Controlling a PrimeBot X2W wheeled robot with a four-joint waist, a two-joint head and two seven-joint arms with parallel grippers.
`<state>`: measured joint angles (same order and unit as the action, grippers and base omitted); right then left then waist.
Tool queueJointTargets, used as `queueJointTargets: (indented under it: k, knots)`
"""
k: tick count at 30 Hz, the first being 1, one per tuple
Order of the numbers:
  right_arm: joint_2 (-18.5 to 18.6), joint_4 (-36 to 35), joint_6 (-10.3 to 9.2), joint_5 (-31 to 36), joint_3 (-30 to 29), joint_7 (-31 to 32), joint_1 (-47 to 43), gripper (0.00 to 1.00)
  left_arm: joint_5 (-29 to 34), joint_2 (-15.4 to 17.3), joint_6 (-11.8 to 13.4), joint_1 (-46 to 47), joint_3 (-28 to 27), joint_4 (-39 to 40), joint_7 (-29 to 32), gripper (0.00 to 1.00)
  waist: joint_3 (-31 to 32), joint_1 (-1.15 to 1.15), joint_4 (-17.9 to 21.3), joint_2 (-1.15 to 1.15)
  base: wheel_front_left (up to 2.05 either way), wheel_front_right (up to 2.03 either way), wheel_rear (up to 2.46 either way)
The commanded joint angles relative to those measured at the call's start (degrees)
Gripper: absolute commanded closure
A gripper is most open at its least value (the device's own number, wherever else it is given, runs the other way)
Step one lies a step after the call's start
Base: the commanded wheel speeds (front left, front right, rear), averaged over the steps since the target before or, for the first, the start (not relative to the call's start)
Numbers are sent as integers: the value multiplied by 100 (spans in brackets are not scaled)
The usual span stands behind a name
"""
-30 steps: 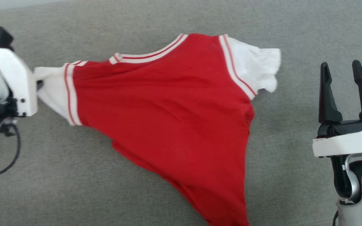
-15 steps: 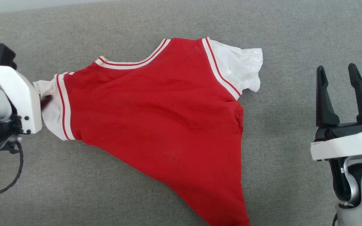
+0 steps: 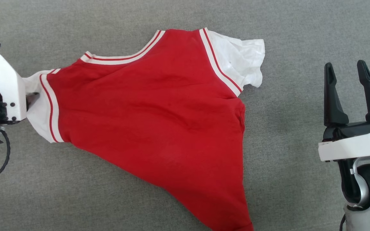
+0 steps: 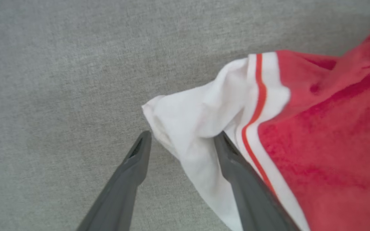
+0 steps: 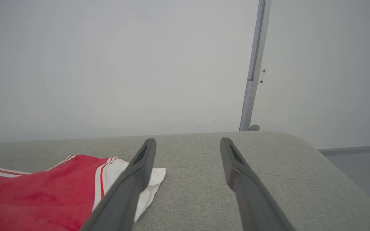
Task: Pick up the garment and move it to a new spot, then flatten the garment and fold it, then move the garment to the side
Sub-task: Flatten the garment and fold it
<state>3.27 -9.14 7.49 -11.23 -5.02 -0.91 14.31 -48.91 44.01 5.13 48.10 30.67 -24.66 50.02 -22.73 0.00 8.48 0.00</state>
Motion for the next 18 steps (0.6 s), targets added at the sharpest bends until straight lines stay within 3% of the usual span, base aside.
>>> queueJointTargets:
  k: [1,7,8,9,18]
  knots:
    - [-15,-33,0,-43,-1,22,49,0,51,5,-3,74,26,-57,32,0,-25,0,7,0,0,0,0]
    - [75,-32,0,3,82,180,135,0,85,-161,-116,202,130,-535,9,0,-135,0,-13,0,0,0,0]
    - [96,-15,0,-7,108,223,160,0,49,-208,-153,224,141,-601,15,74,-158,0,-22,0,0,0,0]
    - [130,10,0,-13,137,288,186,0,21,-251,-186,250,146,-658,6,100,-177,0,-32,0,0,0,0]
    - [568,652,0,-370,521,1213,901,0,62,-534,-398,542,241,-939,-142,100,-327,0,-228,0,0,0,0]
